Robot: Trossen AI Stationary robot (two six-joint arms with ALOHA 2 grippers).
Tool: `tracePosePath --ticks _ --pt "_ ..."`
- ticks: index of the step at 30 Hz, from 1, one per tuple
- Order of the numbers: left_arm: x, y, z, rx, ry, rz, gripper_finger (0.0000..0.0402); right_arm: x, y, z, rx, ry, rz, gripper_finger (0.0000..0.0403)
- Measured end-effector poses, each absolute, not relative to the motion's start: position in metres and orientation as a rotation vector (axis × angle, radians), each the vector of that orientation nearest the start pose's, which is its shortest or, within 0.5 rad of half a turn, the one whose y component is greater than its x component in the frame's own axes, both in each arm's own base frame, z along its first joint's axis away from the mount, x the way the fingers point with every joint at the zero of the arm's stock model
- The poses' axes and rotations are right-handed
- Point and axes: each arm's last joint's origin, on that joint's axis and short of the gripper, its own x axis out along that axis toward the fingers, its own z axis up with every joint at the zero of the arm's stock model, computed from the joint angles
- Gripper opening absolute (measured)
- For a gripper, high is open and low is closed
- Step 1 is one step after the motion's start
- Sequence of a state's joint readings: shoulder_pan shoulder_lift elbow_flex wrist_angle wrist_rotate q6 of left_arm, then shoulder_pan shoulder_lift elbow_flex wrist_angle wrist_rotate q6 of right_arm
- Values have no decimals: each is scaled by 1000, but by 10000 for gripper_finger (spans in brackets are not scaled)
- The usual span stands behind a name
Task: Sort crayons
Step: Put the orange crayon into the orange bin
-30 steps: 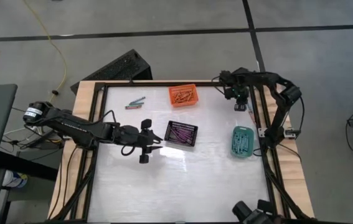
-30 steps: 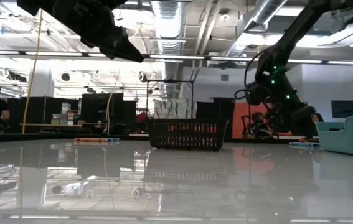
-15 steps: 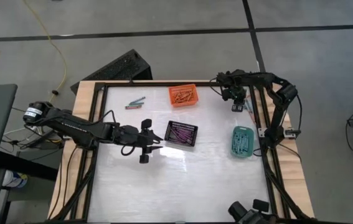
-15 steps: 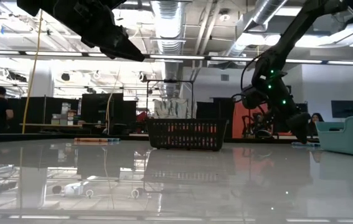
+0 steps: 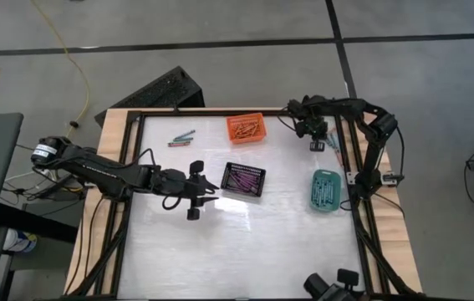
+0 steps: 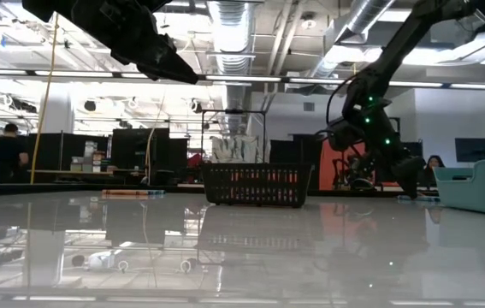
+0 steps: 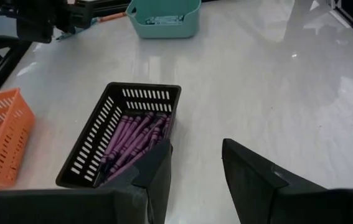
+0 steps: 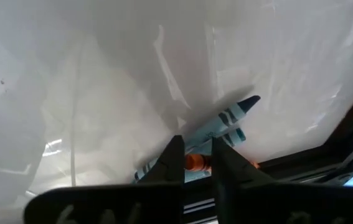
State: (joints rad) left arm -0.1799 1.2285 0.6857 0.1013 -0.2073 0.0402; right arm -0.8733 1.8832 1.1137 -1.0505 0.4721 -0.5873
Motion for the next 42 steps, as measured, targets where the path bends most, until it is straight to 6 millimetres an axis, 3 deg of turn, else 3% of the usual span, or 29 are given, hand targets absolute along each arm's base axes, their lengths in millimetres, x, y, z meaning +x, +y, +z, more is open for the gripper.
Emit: tracePosePath --ticks 11,30,36,42 --pt "256 -40 236 125 432 21 132 189 -224 141 -23 2101 -305 28" --pt "256 -40 236 134 440 19 132 212 -234 194 107 2028 -390 8" --pt "255 -40 235 138 450 26 132 229 -224 214 90 2017 -377 8" --pt "254 -39 232 147 484 51 132 259 -201 239 85 1915 -271 8"
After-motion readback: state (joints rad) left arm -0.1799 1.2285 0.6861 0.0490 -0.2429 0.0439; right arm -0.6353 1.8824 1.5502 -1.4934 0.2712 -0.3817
